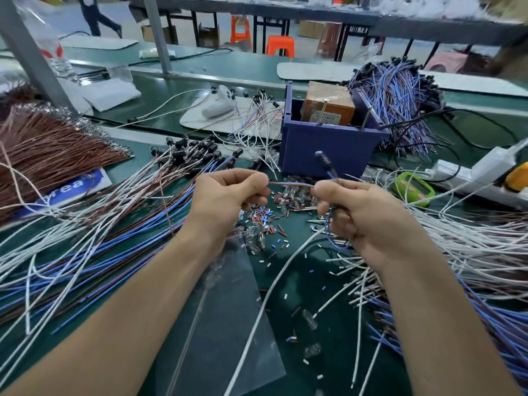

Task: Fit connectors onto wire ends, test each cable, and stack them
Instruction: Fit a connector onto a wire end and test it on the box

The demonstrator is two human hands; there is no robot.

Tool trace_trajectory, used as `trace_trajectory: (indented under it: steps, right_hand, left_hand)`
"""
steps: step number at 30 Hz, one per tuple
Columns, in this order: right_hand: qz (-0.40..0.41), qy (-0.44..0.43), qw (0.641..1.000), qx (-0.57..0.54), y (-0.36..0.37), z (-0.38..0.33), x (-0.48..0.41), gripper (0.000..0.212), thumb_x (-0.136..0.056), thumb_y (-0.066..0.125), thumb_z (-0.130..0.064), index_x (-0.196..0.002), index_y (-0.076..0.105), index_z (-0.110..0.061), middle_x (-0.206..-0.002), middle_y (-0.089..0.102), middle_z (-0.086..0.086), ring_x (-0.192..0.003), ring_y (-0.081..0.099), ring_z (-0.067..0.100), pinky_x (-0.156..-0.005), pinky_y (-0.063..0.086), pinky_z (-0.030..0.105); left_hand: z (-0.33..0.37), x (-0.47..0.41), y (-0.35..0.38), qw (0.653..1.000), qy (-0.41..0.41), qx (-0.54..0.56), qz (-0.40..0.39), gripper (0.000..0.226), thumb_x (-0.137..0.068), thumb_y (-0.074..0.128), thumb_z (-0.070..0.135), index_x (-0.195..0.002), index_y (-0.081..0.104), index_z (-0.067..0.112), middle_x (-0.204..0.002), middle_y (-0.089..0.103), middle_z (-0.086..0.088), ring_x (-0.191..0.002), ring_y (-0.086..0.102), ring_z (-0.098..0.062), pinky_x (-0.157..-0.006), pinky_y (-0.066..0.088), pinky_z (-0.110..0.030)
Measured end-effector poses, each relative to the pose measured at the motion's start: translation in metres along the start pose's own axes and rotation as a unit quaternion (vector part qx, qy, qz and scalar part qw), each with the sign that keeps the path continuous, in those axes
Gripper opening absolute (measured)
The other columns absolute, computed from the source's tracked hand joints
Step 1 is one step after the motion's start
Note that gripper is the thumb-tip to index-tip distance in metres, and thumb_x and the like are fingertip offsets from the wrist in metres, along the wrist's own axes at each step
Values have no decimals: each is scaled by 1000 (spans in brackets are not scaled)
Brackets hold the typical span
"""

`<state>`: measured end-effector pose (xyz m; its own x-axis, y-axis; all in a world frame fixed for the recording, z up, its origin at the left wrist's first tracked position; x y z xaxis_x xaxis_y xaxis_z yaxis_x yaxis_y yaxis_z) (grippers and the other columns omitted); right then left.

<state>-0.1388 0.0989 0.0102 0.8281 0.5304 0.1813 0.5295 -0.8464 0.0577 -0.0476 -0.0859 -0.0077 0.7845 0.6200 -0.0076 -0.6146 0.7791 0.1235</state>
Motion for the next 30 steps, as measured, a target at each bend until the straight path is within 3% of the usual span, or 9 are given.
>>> trace_trajectory:
  steps: [4, 9, 14, 19, 25, 30]
  right_hand:
    - [32, 18, 998, -59, 1, 6, -3, 29, -91, 72, -14, -65, 58, -12, -53, 50, 1, -31, 19, 7, -37, 15, 20]
    - [47, 18, 996, -72, -5, 8, -6, 20, -90, 72, -7, -75, 58, -10, -54, 48, 2, -31, 18, 7, -39, 13, 22]
    - [32, 24, 996, -84, -2, 7, -5, 28, -90, 69, -4, -68, 56, -13, -51, 45, 1, -31, 21, 6, -38, 14, 20]
    - [27, 19, 996, -83, 0, 8, -5, 25, -89, 70, -2, -70, 57, -11, -50, 44, 1, -30, 22, 5, -37, 17, 19]
    - [14, 17, 996, -81, 5, 11, -8, 25, -87, 71, -1, -70, 57, -12, -48, 45, 0, -30, 24, 4, -35, 19, 17]
    - [17, 20, 996, -85, 3, 12, -8, 38, -86, 72, -1, -53, 61, -18, -47, 45, 0, -34, 24, 7, -38, 19, 20]
  left_hand:
    - [-3, 1, 5, 1000, -13, -19, -4, 8, -89, 76, 6, -82, 77, 9, -70, 77, -7, -58, 72, -11, -55, 52, -13]
    - [-3, 1, 5, 999, -22, -29, -12, 10, -91, 74, 8, -81, 76, 9, -70, 77, -6, -58, 73, -12, -56, 55, -17]
    - [-7, 3, 11, 992, -66, 106, 7, 29, -90, 71, 7, -62, 77, 13, -67, 75, -6, -54, 71, -10, -53, 53, -16]
    - [-6, 3, 12, 989, -58, 131, 32, 14, -90, 70, 4, -76, 73, 7, -66, 75, -6, -53, 70, -11, -53, 54, -16]
    - [-12, 1, 15, 976, -105, 185, 47, 19, -96, 64, 9, -78, 69, 8, -63, 74, 0, -50, 69, -5, -51, 52, -14]
    - [-11, 3, 17, 977, -96, 181, 60, 17, -97, 64, 11, -81, 69, 8, -64, 74, 2, -52, 69, -4, -52, 52, -14]
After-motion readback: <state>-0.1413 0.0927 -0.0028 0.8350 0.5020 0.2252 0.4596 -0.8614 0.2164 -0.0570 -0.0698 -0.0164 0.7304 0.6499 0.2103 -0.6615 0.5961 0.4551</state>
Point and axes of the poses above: each hand's wrist, its own x-axis away from the middle knuckle, its own y-axis out of the palm, z = x × y, the point moved 4 cm from there along -x, towards the middle knuckle
